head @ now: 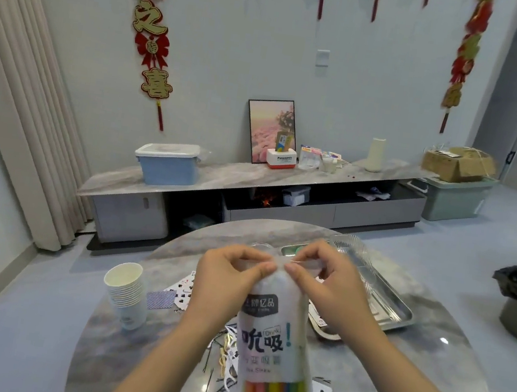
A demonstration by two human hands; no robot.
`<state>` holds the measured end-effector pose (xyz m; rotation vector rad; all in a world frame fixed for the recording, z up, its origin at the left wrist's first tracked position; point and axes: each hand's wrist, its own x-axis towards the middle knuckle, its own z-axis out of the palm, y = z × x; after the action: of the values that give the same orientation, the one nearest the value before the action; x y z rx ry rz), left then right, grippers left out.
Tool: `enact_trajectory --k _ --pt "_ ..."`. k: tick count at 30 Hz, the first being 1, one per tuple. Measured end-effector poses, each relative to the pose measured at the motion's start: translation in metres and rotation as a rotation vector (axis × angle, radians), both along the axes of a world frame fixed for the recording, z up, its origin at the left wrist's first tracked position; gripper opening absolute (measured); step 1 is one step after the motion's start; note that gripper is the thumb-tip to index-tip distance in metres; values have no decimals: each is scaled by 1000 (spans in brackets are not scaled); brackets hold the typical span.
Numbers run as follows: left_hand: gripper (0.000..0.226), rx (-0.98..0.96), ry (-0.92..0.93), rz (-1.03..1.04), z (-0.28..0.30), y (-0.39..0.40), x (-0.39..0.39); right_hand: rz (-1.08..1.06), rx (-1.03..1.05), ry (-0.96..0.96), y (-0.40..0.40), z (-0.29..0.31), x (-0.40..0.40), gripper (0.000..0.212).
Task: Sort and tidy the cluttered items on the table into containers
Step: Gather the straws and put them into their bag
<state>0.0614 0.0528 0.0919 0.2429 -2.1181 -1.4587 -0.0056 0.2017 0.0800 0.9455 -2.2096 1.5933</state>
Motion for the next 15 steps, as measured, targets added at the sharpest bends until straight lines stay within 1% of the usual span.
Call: enact_trajectory --k 2,7,10,12,15 --pt "13 10 -29 -5 -3 -2 -8 -17 -5 -12 0 -2 -5 13" --pt "15 3 -134 -132 -8 -17 -13 -23 36 -59 -2 -8 -13 15" --pt "19 10 -115 -116 -17 -18 -15 19 140 -98 -5 -12 -18 19" --pt "22 -13 -102 -118 -23 -18 -17 59 245 -140 -5 -13 -21 20" --pt "21 -32 -108 -147 -29 -22 -19 102 334 -158 -8 -13 -23 11"
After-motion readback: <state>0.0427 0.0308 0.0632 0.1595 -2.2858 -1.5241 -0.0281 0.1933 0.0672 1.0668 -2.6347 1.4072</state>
